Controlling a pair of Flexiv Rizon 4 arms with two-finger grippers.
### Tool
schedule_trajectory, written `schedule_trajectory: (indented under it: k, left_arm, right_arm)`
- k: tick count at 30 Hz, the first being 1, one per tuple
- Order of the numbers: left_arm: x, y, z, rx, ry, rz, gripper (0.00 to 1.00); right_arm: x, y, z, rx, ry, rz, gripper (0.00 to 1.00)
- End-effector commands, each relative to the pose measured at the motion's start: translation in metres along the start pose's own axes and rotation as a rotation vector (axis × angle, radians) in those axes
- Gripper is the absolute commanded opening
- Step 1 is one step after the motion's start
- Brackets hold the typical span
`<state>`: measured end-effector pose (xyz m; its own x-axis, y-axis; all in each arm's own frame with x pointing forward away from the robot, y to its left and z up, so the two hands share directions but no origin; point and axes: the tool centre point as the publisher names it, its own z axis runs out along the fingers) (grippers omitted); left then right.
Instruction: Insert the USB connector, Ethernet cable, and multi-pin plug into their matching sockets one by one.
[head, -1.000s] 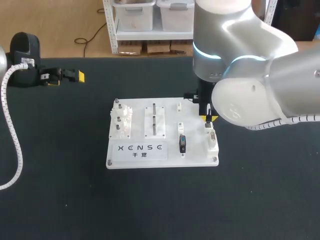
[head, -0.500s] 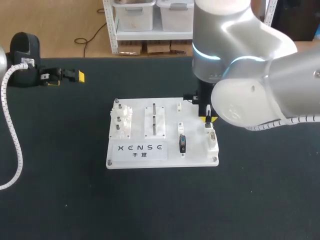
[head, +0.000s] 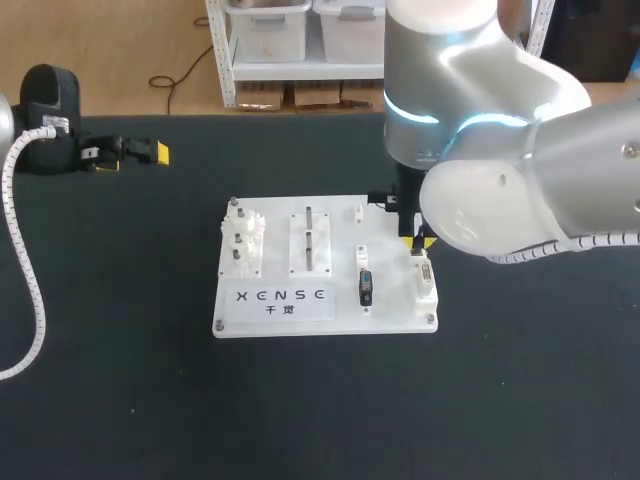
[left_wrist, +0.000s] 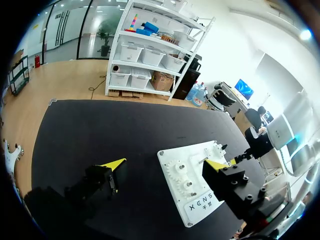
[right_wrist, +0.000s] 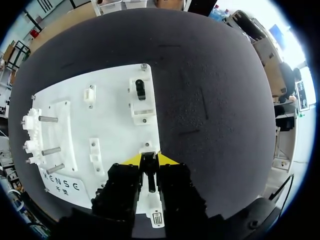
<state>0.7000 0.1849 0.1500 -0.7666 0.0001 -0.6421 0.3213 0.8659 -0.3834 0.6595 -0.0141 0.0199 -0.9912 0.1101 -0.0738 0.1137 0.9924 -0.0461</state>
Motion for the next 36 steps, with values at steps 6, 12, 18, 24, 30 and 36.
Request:
schedule_trajectory:
  k: [6,12,18,24,30,36]
  left_arm:
    - [0.000,0.000,0.000,0.000,0.000,0.000,1.00]
    - [0.000,0.000,0.000,0.000,0.000,0.000,1.00]
    - [0.000,0.000,0.000,0.000,0.000,0.000,1.00]
    - [0.000,0.000,0.000,0.000,0.000,0.000,1.00]
    - [0.000,0.000,0.000,0.000,0.000,0.000,1.00]
    - [0.000,0.000,0.000,0.000,0.000,0.000,1.00]
  right_arm:
    - [-0.002,-0.005,0.018,0.015,0.043,0.029,0.00]
    - [-0.007,-0.007,0.018,0.003,0.066,0.048,0.00]
    - [-0.011,-0.008,0.018,0.003,0.074,0.058,0.00]
    - [-0.008,-0.007,0.015,0.002,0.071,0.051,0.00]
    - [-0.004,-0.006,0.002,-0.003,0.049,0.041,1.00]
    - [-0.003,-0.002,-0.022,-0.009,0.010,0.052,1.00]
